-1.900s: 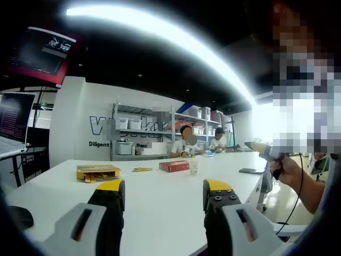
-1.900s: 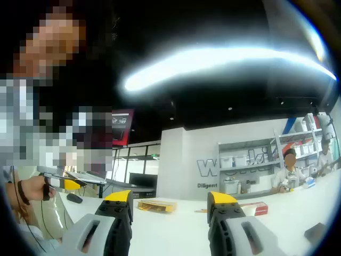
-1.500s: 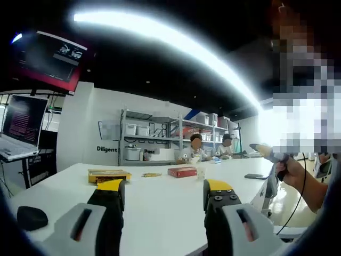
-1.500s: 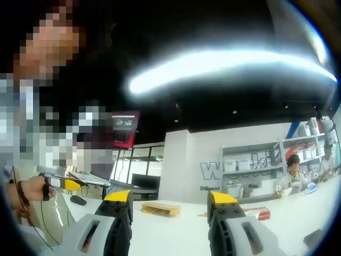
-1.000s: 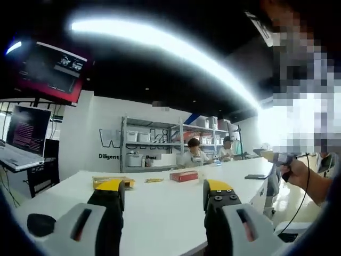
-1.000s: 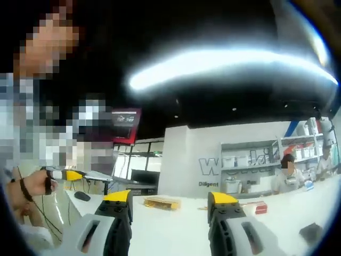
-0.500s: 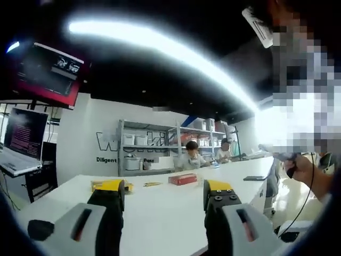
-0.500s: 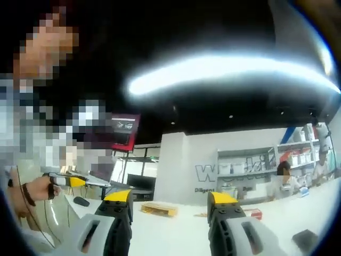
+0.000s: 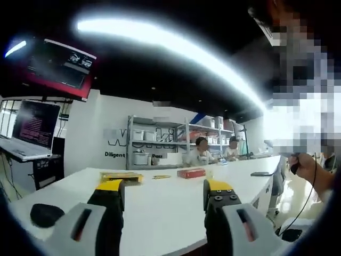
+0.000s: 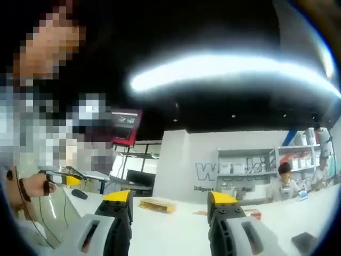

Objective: Tear open the coffee pouch, take out the coffee, and pour the coffee from the pouch into the cup

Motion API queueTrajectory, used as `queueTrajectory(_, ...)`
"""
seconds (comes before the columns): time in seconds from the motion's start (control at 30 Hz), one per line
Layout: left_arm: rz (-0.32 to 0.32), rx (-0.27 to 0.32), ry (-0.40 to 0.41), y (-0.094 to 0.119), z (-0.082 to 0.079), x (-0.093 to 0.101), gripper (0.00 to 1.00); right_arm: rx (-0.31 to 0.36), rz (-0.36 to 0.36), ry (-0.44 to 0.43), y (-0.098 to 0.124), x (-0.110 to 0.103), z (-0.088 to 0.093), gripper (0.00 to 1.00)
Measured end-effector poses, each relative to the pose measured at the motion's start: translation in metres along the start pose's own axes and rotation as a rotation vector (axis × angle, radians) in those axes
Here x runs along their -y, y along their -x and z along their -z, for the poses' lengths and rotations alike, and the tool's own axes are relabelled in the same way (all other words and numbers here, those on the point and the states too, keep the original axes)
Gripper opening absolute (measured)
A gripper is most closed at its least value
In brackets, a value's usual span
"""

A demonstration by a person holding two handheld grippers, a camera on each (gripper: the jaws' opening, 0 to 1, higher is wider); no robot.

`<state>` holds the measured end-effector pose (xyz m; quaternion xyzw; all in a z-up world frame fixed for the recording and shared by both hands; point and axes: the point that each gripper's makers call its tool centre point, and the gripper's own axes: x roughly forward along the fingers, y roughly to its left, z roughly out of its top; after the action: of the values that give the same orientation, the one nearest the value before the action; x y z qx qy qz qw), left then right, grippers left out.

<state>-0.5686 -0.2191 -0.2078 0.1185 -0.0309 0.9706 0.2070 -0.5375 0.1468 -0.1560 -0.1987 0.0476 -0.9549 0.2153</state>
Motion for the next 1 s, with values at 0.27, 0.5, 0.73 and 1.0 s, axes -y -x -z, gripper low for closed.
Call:
queueTrajectory(0.27, -0.015, 0.0, -0.01, -0.001, -0.006, -0.006, 0.62, -0.013, 0.02, -0.025, 0.001, 0.011, 0.013, 0.57)
queueTrajectory(0.5, 0.008, 0.002, -0.026, -0.016, -0.008, 0.0, 0.63, -0.006, 0.016, -0.048, -0.003, 0.013, 0.02, 0.57)
queueTrajectory(0.73, 0.03, -0.017, -0.022, -0.026, 0.005, 0.009, 0.63, 0.0, 0.018, -0.051, -0.006, 0.02, 0.025, 0.57)
queueTrajectory(1.0, 0.051, -0.042, -0.019, -0.039, 0.015, 0.019, 0.63, -0.046, 0.001, -0.079, -0.012, 0.026, 0.044, 0.57)
